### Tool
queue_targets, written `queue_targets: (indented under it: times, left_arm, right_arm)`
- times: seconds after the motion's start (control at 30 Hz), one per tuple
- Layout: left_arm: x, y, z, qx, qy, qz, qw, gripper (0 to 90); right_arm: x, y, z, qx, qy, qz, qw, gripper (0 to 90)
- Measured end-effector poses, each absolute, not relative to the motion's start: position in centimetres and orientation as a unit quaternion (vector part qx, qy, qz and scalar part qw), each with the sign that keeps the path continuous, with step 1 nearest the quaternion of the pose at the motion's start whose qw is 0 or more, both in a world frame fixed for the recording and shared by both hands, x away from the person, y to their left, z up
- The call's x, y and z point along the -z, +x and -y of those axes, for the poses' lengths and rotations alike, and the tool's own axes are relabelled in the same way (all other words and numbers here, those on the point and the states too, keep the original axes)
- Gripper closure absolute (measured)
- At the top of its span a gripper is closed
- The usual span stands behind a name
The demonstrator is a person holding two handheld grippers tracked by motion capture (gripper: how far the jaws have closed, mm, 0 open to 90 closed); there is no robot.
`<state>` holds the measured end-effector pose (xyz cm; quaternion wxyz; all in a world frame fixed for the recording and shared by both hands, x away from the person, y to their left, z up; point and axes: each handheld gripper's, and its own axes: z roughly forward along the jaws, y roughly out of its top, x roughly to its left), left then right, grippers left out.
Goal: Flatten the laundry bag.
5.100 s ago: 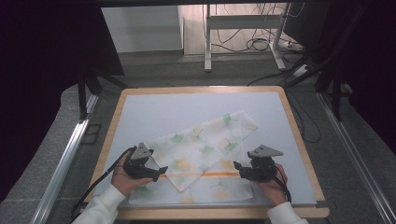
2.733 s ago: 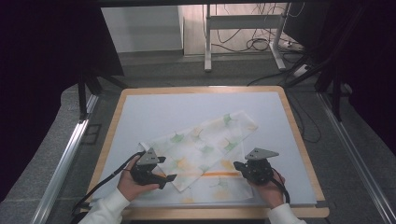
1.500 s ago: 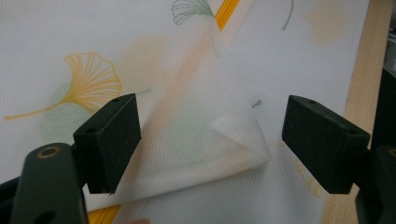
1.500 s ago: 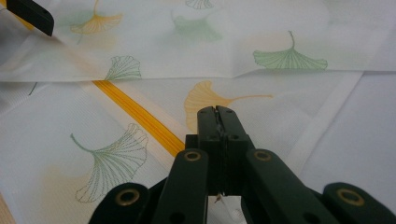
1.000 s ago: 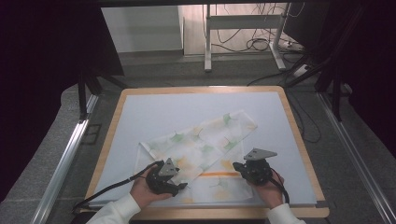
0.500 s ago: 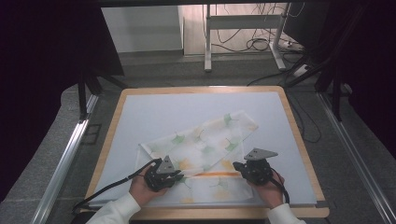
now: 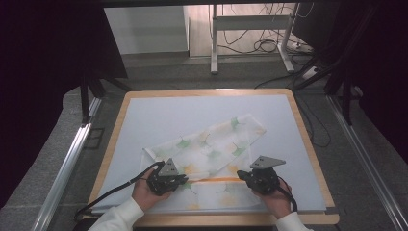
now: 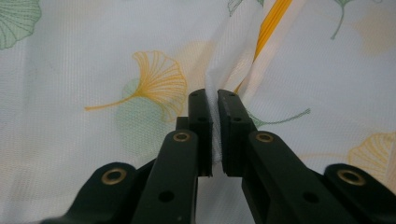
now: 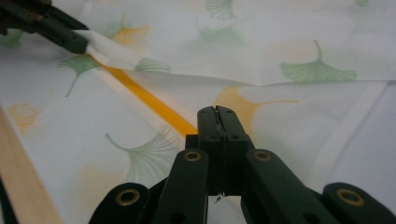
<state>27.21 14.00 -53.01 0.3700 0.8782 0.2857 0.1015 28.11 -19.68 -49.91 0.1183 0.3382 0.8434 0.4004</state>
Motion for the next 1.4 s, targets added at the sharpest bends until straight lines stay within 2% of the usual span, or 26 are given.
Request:
queue_targets:
  times: [0.57, 1.4]
  left_arm:
    - [52.7, 27.6, -14.4, -0.099, 0.87, -0.294, 0.382, 86.2]
    - [51.7, 29.4, -15.4, -0.092, 0.861, -0.305, 0.397, 86.7]
  right_arm:
    - [50.8, 27.5, 18.0, -0.371, 0.311, -0.87, 0.091, 89.1]
    - [51.4, 27.9, 17.8, -0.353, 0.313, -0.878, 0.084, 89.1]
